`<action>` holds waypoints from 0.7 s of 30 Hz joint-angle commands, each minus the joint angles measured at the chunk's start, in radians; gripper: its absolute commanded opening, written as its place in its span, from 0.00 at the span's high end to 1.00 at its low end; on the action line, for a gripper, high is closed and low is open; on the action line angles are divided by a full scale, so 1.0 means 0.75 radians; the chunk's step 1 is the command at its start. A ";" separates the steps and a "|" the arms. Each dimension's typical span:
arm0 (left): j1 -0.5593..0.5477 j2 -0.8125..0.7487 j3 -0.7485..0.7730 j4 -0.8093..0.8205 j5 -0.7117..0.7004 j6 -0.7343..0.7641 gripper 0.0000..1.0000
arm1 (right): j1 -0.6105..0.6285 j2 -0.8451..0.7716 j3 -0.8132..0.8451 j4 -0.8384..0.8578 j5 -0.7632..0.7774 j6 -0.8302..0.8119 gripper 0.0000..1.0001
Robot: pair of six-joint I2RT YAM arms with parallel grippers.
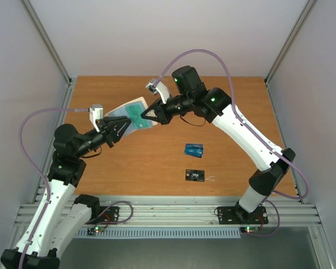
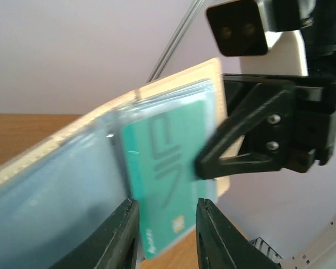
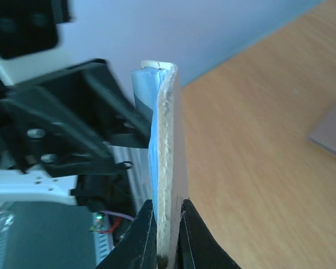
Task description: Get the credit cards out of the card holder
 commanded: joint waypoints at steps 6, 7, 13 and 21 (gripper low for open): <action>-0.002 -0.015 -0.023 0.093 0.055 0.006 0.71 | -0.001 -0.126 -0.133 0.358 -0.420 0.024 0.99; -0.001 -0.014 -0.026 0.122 0.084 0.002 0.71 | -0.002 -0.129 -0.143 0.373 -0.438 0.024 0.99; -0.004 -0.004 -0.031 0.290 0.206 -0.051 0.74 | 0.001 -0.101 -0.151 0.414 -0.403 0.033 0.99; -0.005 -0.016 -0.018 0.335 0.294 -0.071 1.00 | -0.025 -0.085 -0.161 0.415 -0.399 0.038 0.98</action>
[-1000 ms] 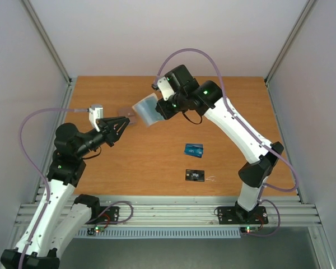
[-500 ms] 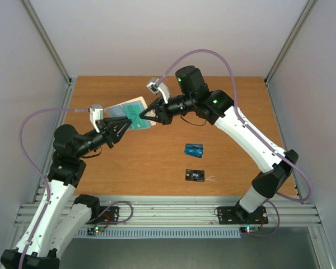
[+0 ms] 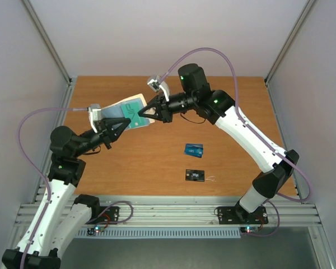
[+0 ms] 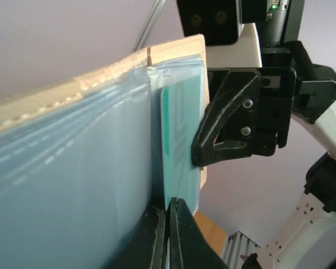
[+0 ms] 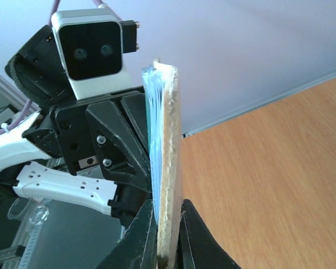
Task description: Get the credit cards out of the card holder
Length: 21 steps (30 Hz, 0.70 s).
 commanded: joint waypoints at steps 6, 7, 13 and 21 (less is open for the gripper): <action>-0.016 -0.027 -0.002 0.125 0.109 -0.013 1.00 | -0.063 -0.056 -0.077 0.077 -0.100 0.032 0.73; -0.015 -0.026 -0.003 0.126 0.112 -0.013 1.00 | -0.063 -0.061 -0.087 0.073 -0.102 0.026 0.73; -0.015 -0.025 -0.004 0.132 0.119 -0.021 1.00 | -0.083 -0.074 -0.103 0.059 -0.148 0.019 0.87; -0.008 -0.024 -0.007 0.174 0.137 -0.045 0.91 | -0.106 -0.080 -0.088 0.042 -0.236 0.004 0.99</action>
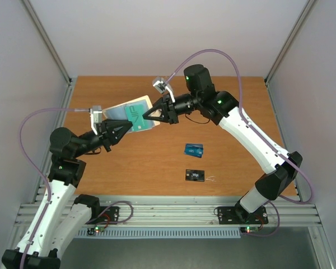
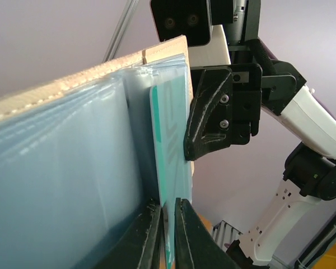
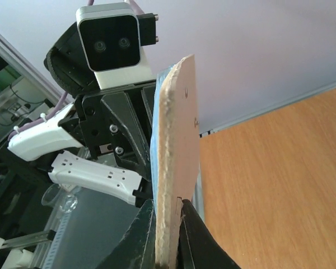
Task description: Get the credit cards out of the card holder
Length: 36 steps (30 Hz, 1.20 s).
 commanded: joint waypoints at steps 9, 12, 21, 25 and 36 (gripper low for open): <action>0.000 -0.001 0.010 0.121 0.034 -0.020 1.00 | -0.031 -0.041 0.011 0.005 -0.027 -0.008 0.96; 0.000 -0.006 0.012 0.085 -0.001 -0.014 1.00 | -0.034 -0.051 0.011 -0.013 -0.009 -0.024 0.85; 0.009 -0.016 0.014 0.036 -0.062 -0.014 1.00 | -0.074 -0.070 -0.004 -0.054 -0.044 -0.034 0.95; 0.013 -0.019 0.014 -0.055 -0.079 0.017 1.00 | -0.090 -0.086 -0.007 -0.067 -0.010 -0.043 0.99; 0.013 0.044 0.171 -1.253 -0.115 1.204 1.00 | -0.458 -0.216 -0.051 -0.261 0.356 0.001 0.99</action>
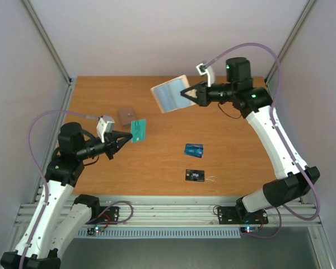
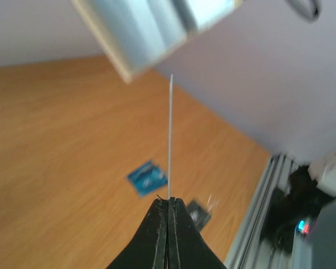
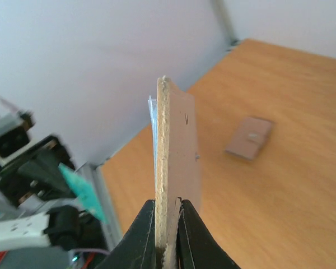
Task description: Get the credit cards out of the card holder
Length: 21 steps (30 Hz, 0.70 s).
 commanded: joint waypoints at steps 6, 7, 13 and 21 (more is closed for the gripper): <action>-0.073 0.373 0.258 -1.443 -0.319 1.738 1.00 | -0.076 -0.086 0.036 -0.249 0.193 -0.114 0.99; -0.098 0.437 0.282 -1.532 -0.383 1.869 1.00 | -0.076 -0.092 0.020 -0.246 0.193 -0.118 0.99; -0.245 0.822 0.445 -1.643 -0.634 2.148 1.00 | -0.076 -0.119 -0.071 -0.208 0.159 -0.143 0.99; -0.346 1.239 0.677 -1.527 -0.649 2.178 1.00 | -0.077 -0.145 -0.118 -0.223 0.187 -0.213 0.99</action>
